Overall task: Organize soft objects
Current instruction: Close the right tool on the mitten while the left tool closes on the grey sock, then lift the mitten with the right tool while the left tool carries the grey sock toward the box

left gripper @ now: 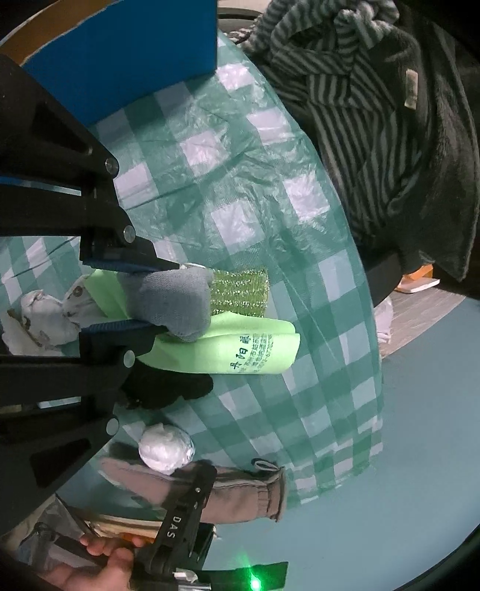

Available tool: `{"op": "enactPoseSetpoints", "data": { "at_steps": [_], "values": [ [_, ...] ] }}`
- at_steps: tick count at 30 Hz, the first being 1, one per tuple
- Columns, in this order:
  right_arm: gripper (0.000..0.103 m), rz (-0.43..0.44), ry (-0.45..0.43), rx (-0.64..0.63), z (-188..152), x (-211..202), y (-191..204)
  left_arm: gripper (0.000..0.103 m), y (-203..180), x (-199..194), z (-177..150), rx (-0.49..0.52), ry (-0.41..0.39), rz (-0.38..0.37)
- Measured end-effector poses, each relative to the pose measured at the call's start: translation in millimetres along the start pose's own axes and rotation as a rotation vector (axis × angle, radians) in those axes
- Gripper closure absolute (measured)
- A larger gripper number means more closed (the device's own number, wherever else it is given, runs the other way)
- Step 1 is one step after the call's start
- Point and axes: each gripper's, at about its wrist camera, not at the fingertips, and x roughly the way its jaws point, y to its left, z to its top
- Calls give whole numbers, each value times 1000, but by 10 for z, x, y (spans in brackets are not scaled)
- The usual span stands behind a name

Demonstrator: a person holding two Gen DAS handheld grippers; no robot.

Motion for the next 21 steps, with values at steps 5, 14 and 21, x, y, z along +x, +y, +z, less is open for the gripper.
{"op": "enactPoseSetpoints", "data": {
  "at_steps": [5, 14, 21],
  "values": [
    [69, 31, -23, -12, -70, -88, -56, 82, 37, -175, -55, -20, -43, 9],
    [79, 53, -59, -108, -240, -307, -118, 82, -19, -436, -201, -15, -104, 41],
    [80, 43, -94, -179, -324, -553, -68, 82, -75, -577, -358, 6, -122, 71]
  ]
}}
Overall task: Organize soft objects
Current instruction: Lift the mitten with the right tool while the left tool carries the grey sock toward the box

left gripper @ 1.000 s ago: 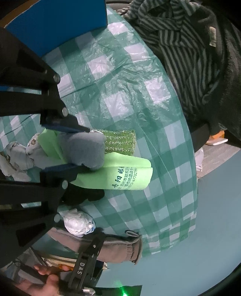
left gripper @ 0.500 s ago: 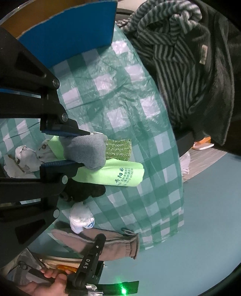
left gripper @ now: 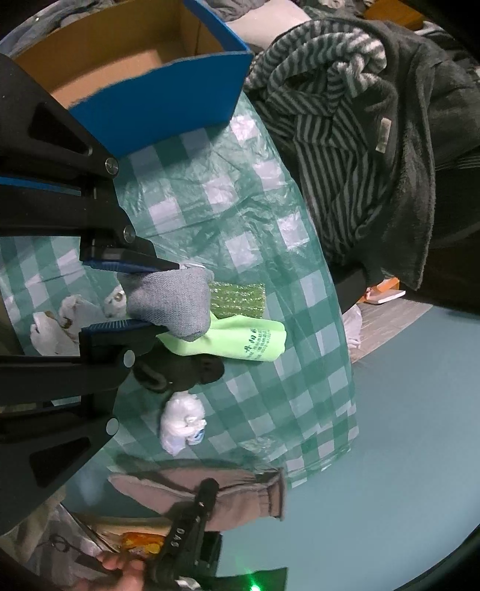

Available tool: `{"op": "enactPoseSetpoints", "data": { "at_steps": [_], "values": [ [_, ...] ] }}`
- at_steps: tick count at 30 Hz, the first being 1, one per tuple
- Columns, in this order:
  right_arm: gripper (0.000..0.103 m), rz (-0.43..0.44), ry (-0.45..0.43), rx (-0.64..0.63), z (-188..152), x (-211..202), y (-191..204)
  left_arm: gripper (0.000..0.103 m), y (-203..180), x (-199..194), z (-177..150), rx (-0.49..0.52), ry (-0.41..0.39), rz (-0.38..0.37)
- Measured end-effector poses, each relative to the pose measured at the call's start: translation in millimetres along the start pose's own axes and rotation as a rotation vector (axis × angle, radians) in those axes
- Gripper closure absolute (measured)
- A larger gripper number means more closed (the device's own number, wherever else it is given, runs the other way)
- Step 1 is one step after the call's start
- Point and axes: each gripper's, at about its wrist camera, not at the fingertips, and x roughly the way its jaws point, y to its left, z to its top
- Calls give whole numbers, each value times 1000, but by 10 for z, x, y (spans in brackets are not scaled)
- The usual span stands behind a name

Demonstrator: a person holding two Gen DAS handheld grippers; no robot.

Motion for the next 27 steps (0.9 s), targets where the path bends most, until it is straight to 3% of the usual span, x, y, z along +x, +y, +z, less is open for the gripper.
{"op": "enactPoseSetpoints", "data": {
  "at_steps": [27],
  "values": [
    [80, 64, -91, -225, 54, -768, 657, 82, 147, -643, -486, -62, -81, 49]
  ]
}}
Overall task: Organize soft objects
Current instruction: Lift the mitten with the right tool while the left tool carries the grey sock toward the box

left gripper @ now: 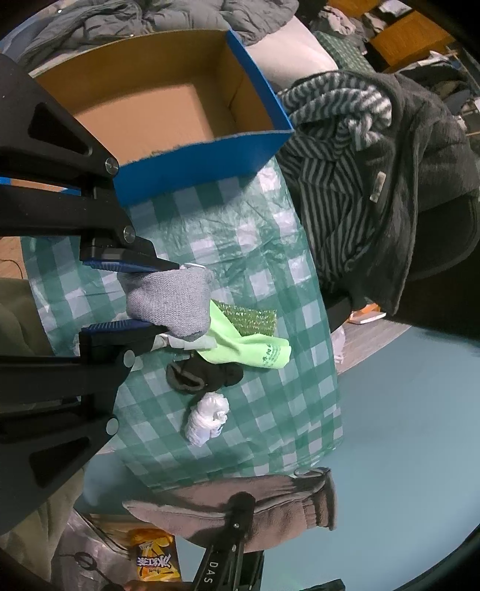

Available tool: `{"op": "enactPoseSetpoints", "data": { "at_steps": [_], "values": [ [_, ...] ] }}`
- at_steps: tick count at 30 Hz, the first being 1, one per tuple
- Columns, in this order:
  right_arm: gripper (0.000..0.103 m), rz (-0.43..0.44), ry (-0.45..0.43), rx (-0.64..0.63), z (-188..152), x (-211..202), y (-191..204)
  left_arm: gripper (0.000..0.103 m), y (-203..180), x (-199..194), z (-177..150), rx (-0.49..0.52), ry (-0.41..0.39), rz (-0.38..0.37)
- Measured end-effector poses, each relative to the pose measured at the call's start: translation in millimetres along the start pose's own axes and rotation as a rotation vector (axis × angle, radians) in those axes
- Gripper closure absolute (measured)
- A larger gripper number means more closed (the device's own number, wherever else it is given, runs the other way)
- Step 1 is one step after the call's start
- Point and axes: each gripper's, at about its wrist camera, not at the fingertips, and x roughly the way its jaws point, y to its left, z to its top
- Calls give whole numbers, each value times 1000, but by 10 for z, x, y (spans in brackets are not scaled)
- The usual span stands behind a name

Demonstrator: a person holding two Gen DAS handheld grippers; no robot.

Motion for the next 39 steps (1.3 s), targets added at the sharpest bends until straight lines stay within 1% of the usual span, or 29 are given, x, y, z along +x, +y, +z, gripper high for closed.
{"op": "enactPoseSetpoints", "data": {
  "at_steps": [11, 21, 29, 39],
  "values": [
    [80, 41, -12, -109, 205, -82, 409, 82, 201, -186, -78, -46, -24, 34],
    [80, 88, -20, -221, 387, -79, 890, 81, 452, -343, -178, -109, -51, 56],
    [80, 118, -26, -318, 498, -73, 1325, 81, 709, -481, -308, -177, -76, 84],
    [80, 150, -25, -433, 605, -48, 1855, 81, 1092, -593, -528, -273, -86, 119]
  ]
}}
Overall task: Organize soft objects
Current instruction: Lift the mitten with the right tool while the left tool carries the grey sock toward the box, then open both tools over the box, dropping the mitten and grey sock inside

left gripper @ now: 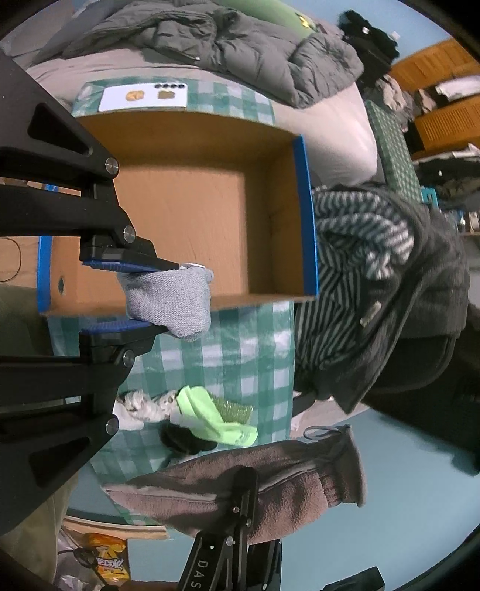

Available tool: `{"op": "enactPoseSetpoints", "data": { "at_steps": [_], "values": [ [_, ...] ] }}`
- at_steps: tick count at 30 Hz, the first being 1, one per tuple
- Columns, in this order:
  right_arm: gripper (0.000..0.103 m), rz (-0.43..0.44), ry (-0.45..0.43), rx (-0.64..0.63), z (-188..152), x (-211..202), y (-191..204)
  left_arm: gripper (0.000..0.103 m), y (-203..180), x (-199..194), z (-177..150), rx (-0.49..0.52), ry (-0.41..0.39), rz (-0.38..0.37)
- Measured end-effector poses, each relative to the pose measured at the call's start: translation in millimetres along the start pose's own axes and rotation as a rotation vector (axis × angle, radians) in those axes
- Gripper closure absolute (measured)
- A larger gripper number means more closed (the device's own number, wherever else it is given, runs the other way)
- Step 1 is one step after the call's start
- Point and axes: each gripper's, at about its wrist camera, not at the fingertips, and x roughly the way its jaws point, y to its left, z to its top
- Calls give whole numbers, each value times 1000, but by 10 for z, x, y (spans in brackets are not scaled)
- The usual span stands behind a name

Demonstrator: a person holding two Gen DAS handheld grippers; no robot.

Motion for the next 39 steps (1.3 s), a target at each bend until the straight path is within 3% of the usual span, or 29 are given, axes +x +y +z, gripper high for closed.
{"op": "enactPoseSetpoints", "data": {
  "at_steps": [23, 39],
  "values": [
    [80, 91, 19, -169, 659, 392, 956, 81, 921, 90, -123, -155, 18, 52],
    [79, 137, 103, -189, 1028, 1076, 1495, 81, 1251, 419, 15, -173, 61, 70]
  ]
}}
